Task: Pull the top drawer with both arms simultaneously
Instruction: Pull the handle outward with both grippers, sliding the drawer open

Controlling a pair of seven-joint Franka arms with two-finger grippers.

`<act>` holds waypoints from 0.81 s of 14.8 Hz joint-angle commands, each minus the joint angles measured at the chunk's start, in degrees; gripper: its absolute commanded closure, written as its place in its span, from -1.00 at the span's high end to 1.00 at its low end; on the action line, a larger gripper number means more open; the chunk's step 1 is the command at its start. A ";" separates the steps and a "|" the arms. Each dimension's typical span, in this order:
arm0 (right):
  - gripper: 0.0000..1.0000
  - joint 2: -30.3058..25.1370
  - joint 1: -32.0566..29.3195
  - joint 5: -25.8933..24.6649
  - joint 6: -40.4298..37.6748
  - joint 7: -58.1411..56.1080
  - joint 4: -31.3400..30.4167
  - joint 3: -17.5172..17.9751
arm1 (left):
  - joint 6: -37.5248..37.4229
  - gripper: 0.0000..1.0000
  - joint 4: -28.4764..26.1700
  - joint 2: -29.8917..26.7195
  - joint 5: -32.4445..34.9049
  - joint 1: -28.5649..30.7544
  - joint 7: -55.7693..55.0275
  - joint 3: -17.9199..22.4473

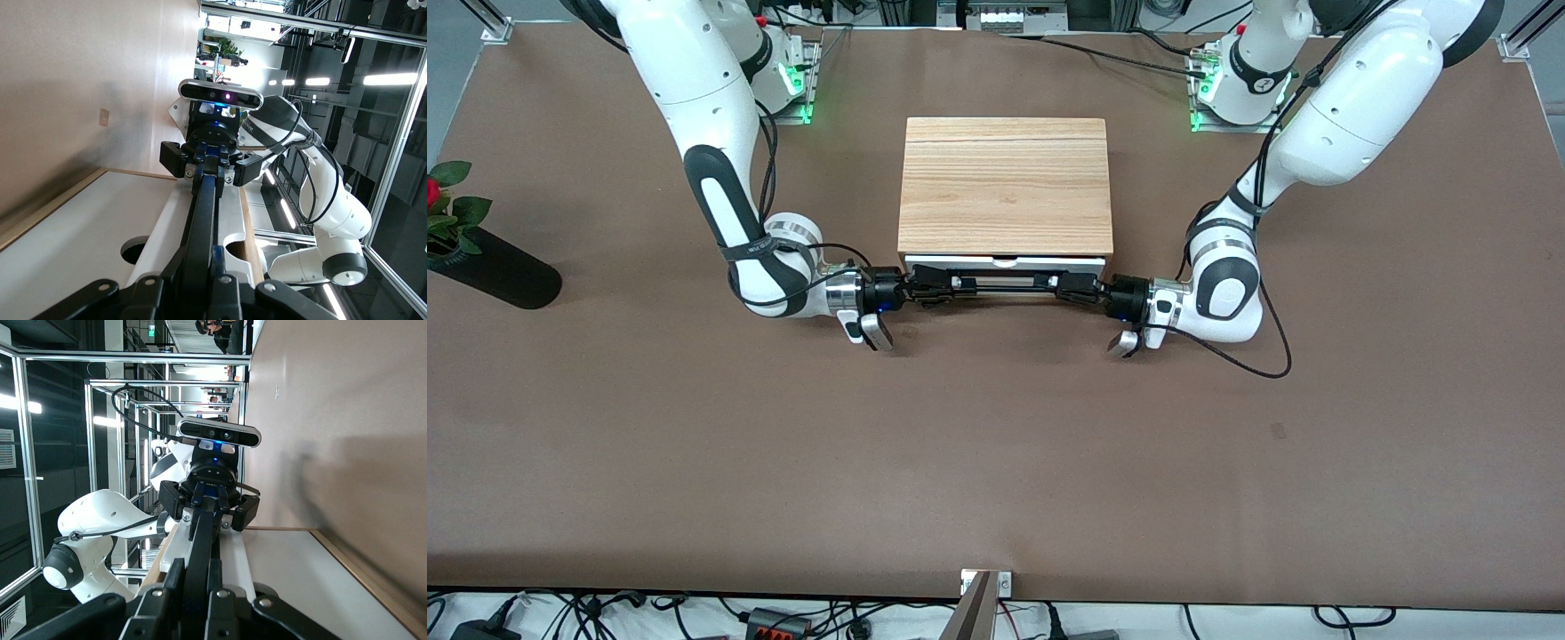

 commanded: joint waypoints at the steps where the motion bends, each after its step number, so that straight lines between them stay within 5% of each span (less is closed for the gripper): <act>1: -1.00 -0.93 -1.16 0.37 -1.06 -1.70 0.99 0.10 | 3.03 -0.71 2.77 1.74 -1.38 -0.72 0.81 0.60; 12: -1.00 2.67 -1.42 0.29 1.23 -1.26 7.40 -1.40 | 5.40 -0.71 7.68 4.29 -1.20 -0.63 0.73 1.03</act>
